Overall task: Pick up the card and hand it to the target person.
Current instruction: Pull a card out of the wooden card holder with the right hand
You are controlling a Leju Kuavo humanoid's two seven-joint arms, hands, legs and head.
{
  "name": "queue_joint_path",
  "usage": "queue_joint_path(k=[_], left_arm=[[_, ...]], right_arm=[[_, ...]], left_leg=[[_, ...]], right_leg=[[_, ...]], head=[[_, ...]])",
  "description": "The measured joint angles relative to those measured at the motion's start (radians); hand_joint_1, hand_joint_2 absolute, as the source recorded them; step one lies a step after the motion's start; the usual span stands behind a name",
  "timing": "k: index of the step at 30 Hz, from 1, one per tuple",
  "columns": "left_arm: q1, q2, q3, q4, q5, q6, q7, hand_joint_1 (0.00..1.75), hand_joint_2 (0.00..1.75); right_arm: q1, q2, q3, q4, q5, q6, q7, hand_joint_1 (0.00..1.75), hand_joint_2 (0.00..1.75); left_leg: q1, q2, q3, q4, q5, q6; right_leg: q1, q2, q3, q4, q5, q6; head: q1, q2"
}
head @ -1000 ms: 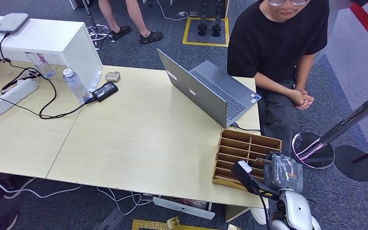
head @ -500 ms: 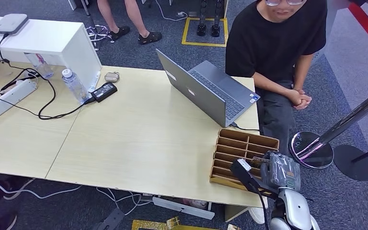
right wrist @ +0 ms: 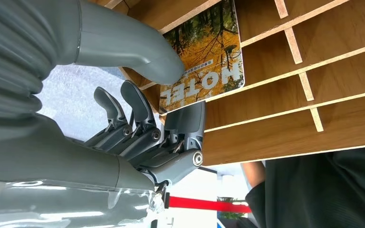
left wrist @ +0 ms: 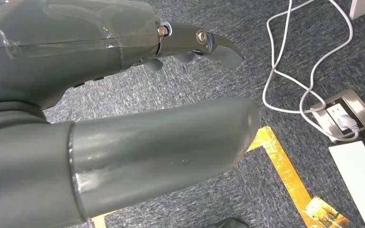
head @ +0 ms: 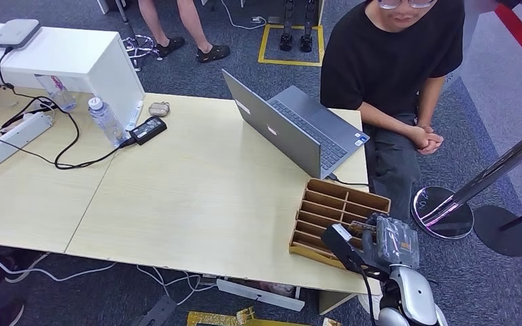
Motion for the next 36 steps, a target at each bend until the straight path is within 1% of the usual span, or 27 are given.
queue_joint_path(k=[8, 16, 29, 36], left_arm=[[0.000, 0.000, 0.000, 0.000, 0.000, 0.000, 0.002, 0.00, 0.00], [0.000, 0.000, 0.000, 0.000, 0.000, 0.000, 0.004, 0.00, 0.00], [0.000, -0.001, 0.000, 0.000, 0.000, 0.000, 0.010, 0.00, 0.00], [0.000, 0.000, 0.000, 0.000, 0.000, 0.000, 0.013, 0.00, 0.00]], right_arm=[[0.000, 0.000, 0.003, 0.000, -0.024, -0.008, 0.001, 1.45, 1.75], [-0.001, 0.000, 0.006, 0.000, -0.045, -0.019, 0.000, 1.51, 1.75], [0.001, 0.000, 0.009, -0.009, -0.070, -0.040, -0.001, 1.50, 1.75], [0.004, 0.000, 0.009, -0.024, -0.138, -0.067, -0.024, 1.50, 1.75]], left_leg=[[0.000, 0.000, 0.000, 0.000, 0.000, 0.000], [0.000, 0.000, 0.000, 0.000, 0.000, 0.000], [0.000, 0.000, 0.000, 0.000, 0.000, 0.000], [0.000, 0.000, -0.001, 0.000, 0.000, 0.000]], right_leg=[[0.000, 0.000, 0.000, 0.000, 0.000, 0.000], [0.000, 0.000, 0.000, 0.000, 0.000, 0.000], [0.000, 0.000, 0.000, 0.000, 0.000, 0.000], [0.000, 0.000, 0.000, 0.000, 0.000, 0.000]], head=[[0.000, 0.000], [0.000, 0.000], [0.000, 0.000], [0.000, 0.000]])
